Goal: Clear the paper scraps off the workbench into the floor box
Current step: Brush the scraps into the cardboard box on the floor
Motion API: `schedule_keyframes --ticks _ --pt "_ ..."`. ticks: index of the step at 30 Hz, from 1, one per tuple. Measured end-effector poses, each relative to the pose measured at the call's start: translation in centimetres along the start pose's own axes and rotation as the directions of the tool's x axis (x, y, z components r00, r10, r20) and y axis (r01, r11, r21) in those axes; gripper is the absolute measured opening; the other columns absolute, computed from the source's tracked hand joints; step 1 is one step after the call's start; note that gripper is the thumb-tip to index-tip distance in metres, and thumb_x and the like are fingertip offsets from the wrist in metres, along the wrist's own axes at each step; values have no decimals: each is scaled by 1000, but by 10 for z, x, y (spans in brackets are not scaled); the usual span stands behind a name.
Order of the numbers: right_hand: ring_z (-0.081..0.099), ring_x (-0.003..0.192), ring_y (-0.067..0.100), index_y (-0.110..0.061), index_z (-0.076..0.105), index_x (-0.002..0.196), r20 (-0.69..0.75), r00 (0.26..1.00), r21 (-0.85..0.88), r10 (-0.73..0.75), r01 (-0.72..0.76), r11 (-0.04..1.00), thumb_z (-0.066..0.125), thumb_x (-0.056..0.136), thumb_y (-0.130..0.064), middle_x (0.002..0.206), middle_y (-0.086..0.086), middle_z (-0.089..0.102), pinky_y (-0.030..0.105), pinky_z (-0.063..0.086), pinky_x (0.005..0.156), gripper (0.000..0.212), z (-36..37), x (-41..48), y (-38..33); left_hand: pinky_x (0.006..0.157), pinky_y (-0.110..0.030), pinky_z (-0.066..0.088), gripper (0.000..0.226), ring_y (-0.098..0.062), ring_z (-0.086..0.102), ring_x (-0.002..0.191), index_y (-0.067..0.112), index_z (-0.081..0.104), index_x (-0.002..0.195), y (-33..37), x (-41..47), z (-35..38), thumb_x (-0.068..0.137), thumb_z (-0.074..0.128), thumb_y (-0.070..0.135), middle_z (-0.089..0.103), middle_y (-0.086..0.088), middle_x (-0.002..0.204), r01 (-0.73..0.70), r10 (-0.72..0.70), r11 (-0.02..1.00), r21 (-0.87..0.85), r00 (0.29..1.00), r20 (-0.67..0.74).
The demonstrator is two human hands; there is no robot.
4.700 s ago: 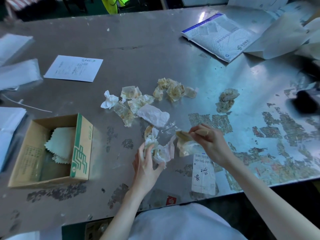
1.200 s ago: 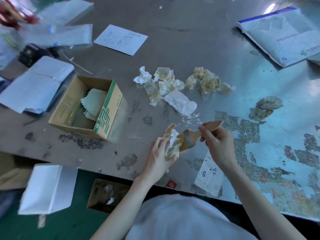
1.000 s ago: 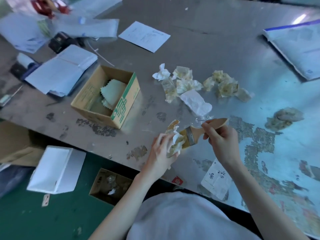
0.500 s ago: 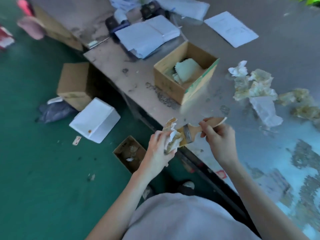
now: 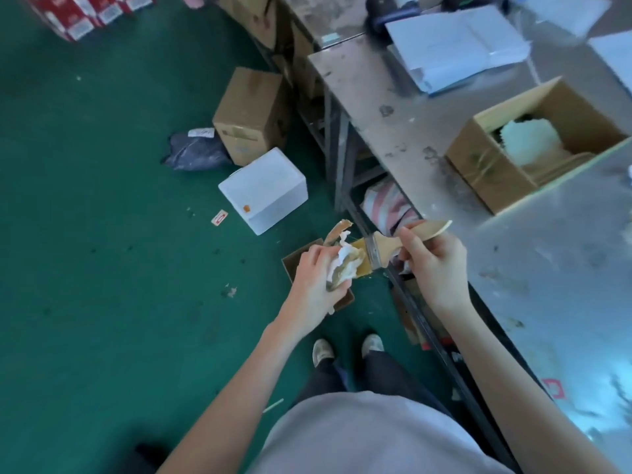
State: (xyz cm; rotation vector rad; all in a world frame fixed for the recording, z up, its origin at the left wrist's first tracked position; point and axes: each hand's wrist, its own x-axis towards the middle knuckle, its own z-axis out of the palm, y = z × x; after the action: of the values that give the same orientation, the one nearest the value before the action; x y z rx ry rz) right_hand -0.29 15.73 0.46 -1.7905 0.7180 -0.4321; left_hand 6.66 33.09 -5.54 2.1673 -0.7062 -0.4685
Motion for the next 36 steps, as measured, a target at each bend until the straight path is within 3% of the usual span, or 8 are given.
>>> schedule_keyframes --ticks 5,11,17,22,25,32,36 --pt "55 54 11 -23 60 67 75 997 -31 15 -13 999 59 91 -18 58 0 60 32 44 59 25 29 16 3 89 -7 26 46 -9 37 107 17 47 126 -23 8 -6 85 68 19 42 4 117 91 -91 996 -18 996 -14" --pt "55 54 5 -12 66 82 137 988 -44 74 -68 997 60 91 -16 63 -2 63 31 44 62 12 63 38 44 87 -12 27 44 -11 38 105 15 48 125 -69 30 16 85 66 19 42 5 114 162 -162 987 -5 986 -36" --pt "53 50 1 -17 66 79 169 975 -48 142 -135 990 60 90 -16 55 -13 61 27 40 59 13 113 69 157 80 -20 29 43 -17 40 97 10 49 118 -170 70 85 79 69 10 39 5 107 209 -209 978 9 977 -44" --pt "52 48 4 -19 64 77 186 971 -39 153 -148 988 58 91 -13 58 -5 62 32 42 56 16 171 101 277 84 -38 41 47 -27 47 95 4 52 117 -284 112 161 75 73 10 49 -11 109 236 -234 971 31 970 -60" --pt "54 48 13 -23 64 76 222 966 -102 134 -113 988 58 91 -19 60 -3 65 35 44 54 16 198 115 342 82 -44 44 47 -29 47 94 6 52 117 -342 127 204 76 71 13 49 -12 109 239 -237 970 46 971 -45" --pt "56 54 9 -33 64 78 355 915 -178 191 -135 975 57 92 -18 69 2 67 27 45 53 21 255 150 474 89 -36 46 47 -22 49 102 14 51 124 -462 157 273 80 67 13 47 -2 113 302 -304 952 -51 952 -25" --pt "60 61 12 -22 68 88 459 873 -231 166 -63 971 57 91 -16 74 3 69 23 45 54 13 277 171 512 89 -25 43 51 -14 49 105 13 46 132 -500 169 294 84 65 16 46 -2 122 365 -366 928 -76 931 8"
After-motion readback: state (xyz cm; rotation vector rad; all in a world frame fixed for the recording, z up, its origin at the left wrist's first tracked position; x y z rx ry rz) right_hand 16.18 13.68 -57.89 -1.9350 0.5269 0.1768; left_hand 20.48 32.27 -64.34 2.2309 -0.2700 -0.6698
